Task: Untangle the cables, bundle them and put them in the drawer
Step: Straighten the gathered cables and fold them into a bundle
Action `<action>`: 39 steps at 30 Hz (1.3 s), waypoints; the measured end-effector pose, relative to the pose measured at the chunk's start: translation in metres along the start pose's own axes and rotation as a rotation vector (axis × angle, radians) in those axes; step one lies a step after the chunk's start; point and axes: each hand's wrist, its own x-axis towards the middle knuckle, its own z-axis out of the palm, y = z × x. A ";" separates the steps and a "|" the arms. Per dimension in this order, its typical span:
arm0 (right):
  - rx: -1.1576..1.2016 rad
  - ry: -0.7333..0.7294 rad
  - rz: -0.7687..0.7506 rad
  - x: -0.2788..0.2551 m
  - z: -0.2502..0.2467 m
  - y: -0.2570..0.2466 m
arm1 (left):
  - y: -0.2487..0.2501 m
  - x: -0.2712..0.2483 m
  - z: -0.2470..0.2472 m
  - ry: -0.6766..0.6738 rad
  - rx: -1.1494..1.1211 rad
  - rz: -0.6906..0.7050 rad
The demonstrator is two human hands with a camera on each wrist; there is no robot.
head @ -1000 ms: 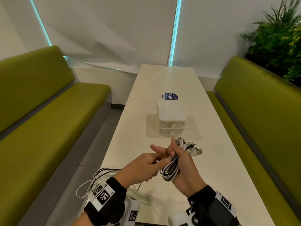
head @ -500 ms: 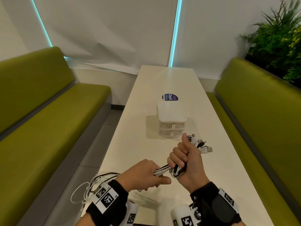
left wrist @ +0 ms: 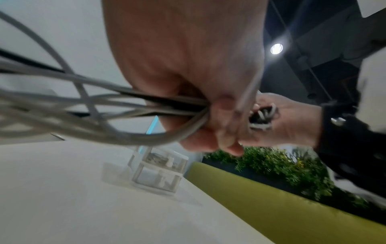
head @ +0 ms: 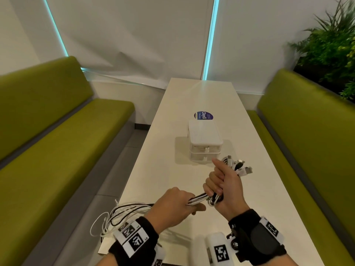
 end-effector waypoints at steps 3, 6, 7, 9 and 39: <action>-0.004 -0.001 -0.024 0.001 -0.004 -0.004 | -0.010 0.002 -0.011 -0.060 -0.021 -0.077; 0.001 0.025 -0.088 0.006 -0.013 -0.019 | -0.046 -0.003 -0.025 -0.069 0.100 -0.167; -0.002 0.036 -0.098 0.008 -0.016 -0.024 | -0.059 -0.006 -0.029 -0.054 0.122 -0.214; -0.014 0.051 -0.103 0.011 -0.020 -0.027 | -0.077 -0.010 -0.032 -0.040 0.140 -0.268; -0.499 -0.035 -0.078 -0.004 -0.023 -0.009 | -0.039 -0.009 -0.029 -0.229 -0.051 0.046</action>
